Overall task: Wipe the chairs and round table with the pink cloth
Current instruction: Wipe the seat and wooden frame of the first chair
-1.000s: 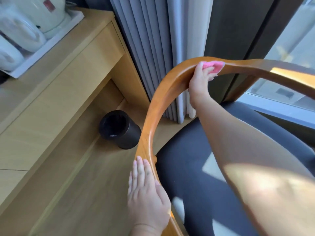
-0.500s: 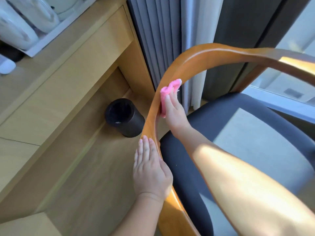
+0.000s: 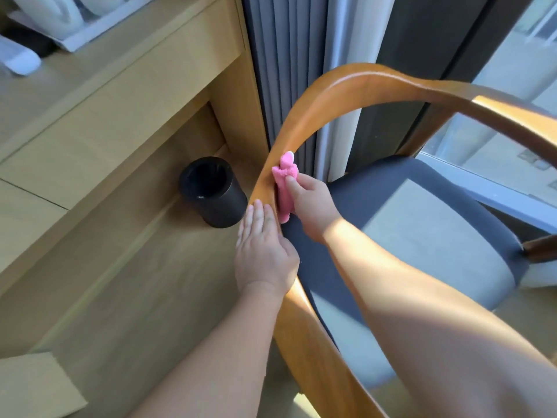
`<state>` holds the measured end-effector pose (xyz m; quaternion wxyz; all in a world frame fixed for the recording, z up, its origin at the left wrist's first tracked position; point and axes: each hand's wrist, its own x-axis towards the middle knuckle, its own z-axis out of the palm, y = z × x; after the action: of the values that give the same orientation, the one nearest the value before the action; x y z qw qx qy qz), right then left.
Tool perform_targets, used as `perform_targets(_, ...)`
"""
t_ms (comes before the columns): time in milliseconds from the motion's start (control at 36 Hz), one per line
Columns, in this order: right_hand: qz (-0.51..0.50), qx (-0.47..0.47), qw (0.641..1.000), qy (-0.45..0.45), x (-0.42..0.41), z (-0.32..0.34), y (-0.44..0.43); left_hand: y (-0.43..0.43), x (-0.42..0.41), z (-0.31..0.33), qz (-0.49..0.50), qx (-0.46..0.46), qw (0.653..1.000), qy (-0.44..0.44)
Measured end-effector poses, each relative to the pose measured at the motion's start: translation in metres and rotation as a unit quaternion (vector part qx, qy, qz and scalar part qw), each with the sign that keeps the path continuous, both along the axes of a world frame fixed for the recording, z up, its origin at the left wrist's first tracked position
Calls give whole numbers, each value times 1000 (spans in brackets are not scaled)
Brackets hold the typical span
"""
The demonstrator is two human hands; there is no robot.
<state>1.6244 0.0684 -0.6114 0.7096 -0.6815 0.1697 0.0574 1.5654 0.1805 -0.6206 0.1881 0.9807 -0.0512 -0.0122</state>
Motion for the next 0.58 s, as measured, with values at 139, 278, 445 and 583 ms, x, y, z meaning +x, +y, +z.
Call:
perform_targets(139,-80,37,994,60,-24,40,-22,6,0,13,-6,-49,997,65)
perform_targets(278,-82,18,996,40,-84,107,-38,16,-9,76,-31,-220,970,94)
perform_targets(445,-98,-114,988,35,-183,191,-28,22,-42,195,-249,-264,930,59)
perform_targets(583,-140,-124,982,13,-275,257,6,29,-97,264,-425,-188,880,103)
